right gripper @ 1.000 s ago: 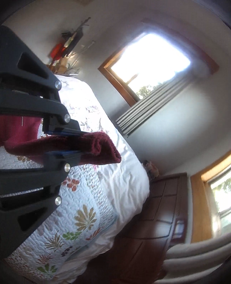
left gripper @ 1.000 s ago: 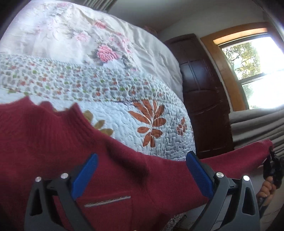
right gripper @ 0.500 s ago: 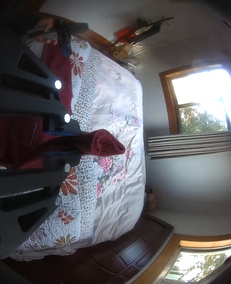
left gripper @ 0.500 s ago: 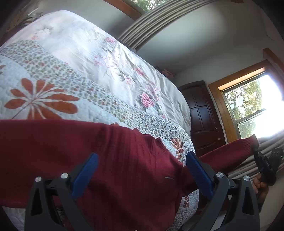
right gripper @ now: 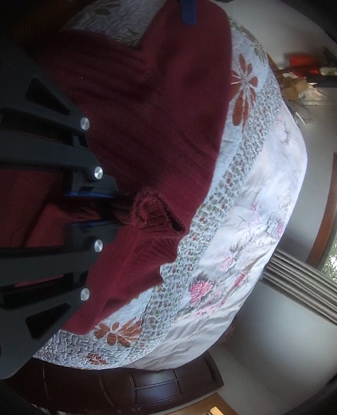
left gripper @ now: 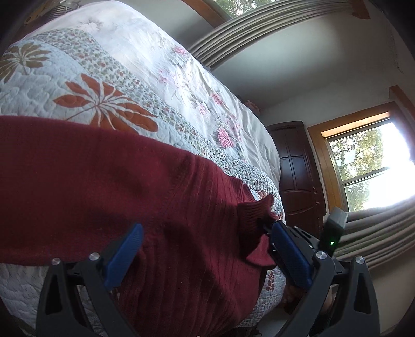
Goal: Fold small clothes
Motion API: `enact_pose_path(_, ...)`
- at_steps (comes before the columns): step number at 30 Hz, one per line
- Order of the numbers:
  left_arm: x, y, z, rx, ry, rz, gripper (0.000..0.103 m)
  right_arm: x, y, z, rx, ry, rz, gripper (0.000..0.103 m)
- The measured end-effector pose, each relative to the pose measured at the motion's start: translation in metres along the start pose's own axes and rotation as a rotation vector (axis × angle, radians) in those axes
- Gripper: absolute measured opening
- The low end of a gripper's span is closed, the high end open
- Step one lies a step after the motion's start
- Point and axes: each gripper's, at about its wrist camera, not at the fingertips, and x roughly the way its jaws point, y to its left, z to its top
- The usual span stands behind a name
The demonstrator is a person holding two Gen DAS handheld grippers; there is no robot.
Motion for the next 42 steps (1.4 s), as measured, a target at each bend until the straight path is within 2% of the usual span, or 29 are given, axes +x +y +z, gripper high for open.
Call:
enact_pose_path(4, 0.0, 0.003, -0.007, -0.023, 0.001, -0.011, 0.099, 0.019, 0.029, -0.006, -0.027, 0.05, 0.062, 0.021)
enact_pose_path(7, 0.003, 0.001, -0.009, -0.065, -0.007, -0.05, 0.099, 0.007, 0.023, -0.016, 0.067, 0.066, 0.204, 0.026)
enact_pose_path(9, 0.015, -0.004, -0.01, -0.099, 0.007, -0.104, 0.099, -0.014, 0.012, -0.03, 0.111, 0.041, 0.274, 0.045)
enact_pose_path(11, 0.035, -0.012, -0.013, -0.118, 0.043, -0.126, 0.099, -0.035, -0.004, -0.054, 0.156, 0.018, 0.307, 0.048)
enact_pose_path(14, 0.075, -0.027, -0.014, -0.099, 0.115, -0.132, 0.099, -0.054, -0.033, -0.103, 0.248, 0.04, 0.306, 0.048)
enact_pose_path(17, 0.117, -0.036, -0.012, -0.075, 0.183, -0.091, 0.099, -0.062, -0.064, -0.162, 0.38, 0.094, 0.297, 0.048)
enact_pose_path(20, 0.156, -0.034, -0.009, -0.116, 0.267, -0.098, 0.099, -0.071, -0.089, -0.213, 0.519, 0.133, 0.278, 0.048)
enact_pose_path(21, 0.166, -0.032, -0.01, -0.134, 0.292, -0.078, 0.099, -0.075, -0.096, -0.229, 0.57, 0.142, 0.271, 0.049)
enact_pose_path(23, 0.182, -0.027, -0.009, -0.167, 0.327, -0.055, 0.099, -0.08, -0.105, -0.255, 0.664, 0.153, 0.266, 0.049)
enact_pose_path(27, 0.188, -0.032, 0.002, -0.183, 0.34, -0.069, 0.097, -0.084, -0.117, -0.285, 0.793, 0.153, 0.257, 0.05)
enact_pose_path(28, 0.188, -0.034, 0.005, -0.159, 0.343, -0.044, 0.082, -0.084, -0.119, -0.288, 0.811, 0.152, 0.253, 0.05)
enact_pose_path(29, 0.188, -0.037, 0.008, -0.127, 0.346, 0.0, 0.046, -0.083, -0.121, -0.29, 0.827, 0.15, 0.253, 0.05)
enact_pose_path(31, 0.186, -0.041, 0.013, -0.097, 0.328, 0.054, 0.015, -0.081, -0.124, -0.292, 0.845, 0.149, 0.253, 0.05)
enact_pose_path(32, 0.185, -0.042, 0.014, -0.088, 0.321, 0.055, 0.007, -0.08, -0.128, -0.293, 0.847, 0.148, 0.25, 0.05)
enact_pose_path(37, 0.17, -0.051, 0.011, -0.039, 0.292, 0.021, 0.006, -0.075, -0.137, -0.288, 0.842, 0.147, 0.24, 0.05)
enact_pose_path(42, 0.136, -0.048, 0.016, -0.029, 0.209, -0.051, 0.006, -0.069, -0.144, -0.284, 0.838, 0.162, 0.231, 0.05)
